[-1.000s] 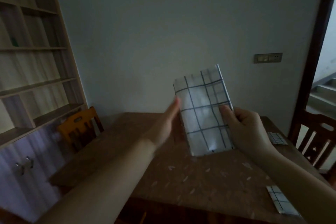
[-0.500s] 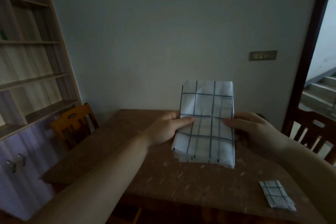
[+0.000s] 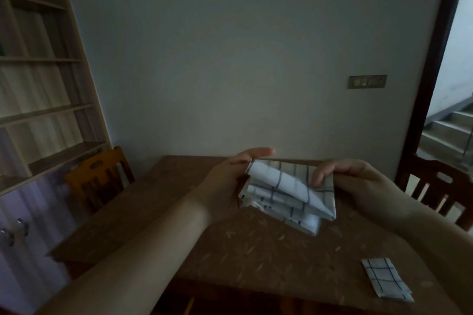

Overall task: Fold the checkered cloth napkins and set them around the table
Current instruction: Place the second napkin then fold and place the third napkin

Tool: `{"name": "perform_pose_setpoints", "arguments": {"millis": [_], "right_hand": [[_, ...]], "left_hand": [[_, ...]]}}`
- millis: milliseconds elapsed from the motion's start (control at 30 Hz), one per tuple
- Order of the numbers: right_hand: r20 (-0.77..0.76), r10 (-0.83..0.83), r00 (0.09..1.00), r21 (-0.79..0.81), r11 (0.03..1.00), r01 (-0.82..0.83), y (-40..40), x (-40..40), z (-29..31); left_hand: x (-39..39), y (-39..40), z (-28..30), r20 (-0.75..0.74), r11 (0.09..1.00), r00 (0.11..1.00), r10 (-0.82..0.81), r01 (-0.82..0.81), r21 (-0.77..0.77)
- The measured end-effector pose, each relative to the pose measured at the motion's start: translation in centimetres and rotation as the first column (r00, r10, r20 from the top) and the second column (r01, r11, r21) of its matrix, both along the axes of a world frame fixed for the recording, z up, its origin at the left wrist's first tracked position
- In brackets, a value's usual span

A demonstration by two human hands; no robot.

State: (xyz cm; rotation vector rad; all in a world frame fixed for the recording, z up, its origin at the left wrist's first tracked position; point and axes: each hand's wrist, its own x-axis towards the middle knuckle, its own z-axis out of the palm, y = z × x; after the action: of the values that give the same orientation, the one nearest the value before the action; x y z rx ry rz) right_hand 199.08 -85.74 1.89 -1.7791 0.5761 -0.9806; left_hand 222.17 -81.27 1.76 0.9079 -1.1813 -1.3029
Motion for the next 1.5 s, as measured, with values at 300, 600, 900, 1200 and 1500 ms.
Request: {"name": "perform_pose_setpoints", "arguments": {"millis": [300, 600, 900, 1200, 1500], "right_hand": [[-0.269, -0.306, 0.913, -0.542, 0.832, 0.119, 0.0, -0.7, 0.5], [-0.432, -0.257, 0.865, -0.425, 0.903, 0.057, 0.3, -1.0, 2.6], [-0.354, -0.251, 0.901, -0.348, 0.929, 0.123, 0.5, 0.3, 1.9], [-0.297, -0.208, 0.932, -0.212, 0.966, 0.148, -0.1, -1.0, 0.6], [-0.075, 0.185, 0.980, 0.141, 0.975, -0.174, -0.4, -2.5, -0.6]], "left_hand": [[-0.5, 0.5, 0.4, 0.370, 0.991, 0.929, 0.033, -0.077, 0.107], [-1.8, 0.6, 0.4, 0.538, 0.979, 0.841, -0.045, 0.144, -0.143], [-1.9, 0.3, 0.1, 0.646, 0.963, 0.762, -0.048, 0.208, -0.174], [-1.4, -0.3, -0.8, 0.498, 0.979, 0.860, 0.111, -0.008, -0.204], [-1.5, -0.9, -1.4, 0.346, 0.970, 0.914, 0.212, -0.152, -0.191]]}}
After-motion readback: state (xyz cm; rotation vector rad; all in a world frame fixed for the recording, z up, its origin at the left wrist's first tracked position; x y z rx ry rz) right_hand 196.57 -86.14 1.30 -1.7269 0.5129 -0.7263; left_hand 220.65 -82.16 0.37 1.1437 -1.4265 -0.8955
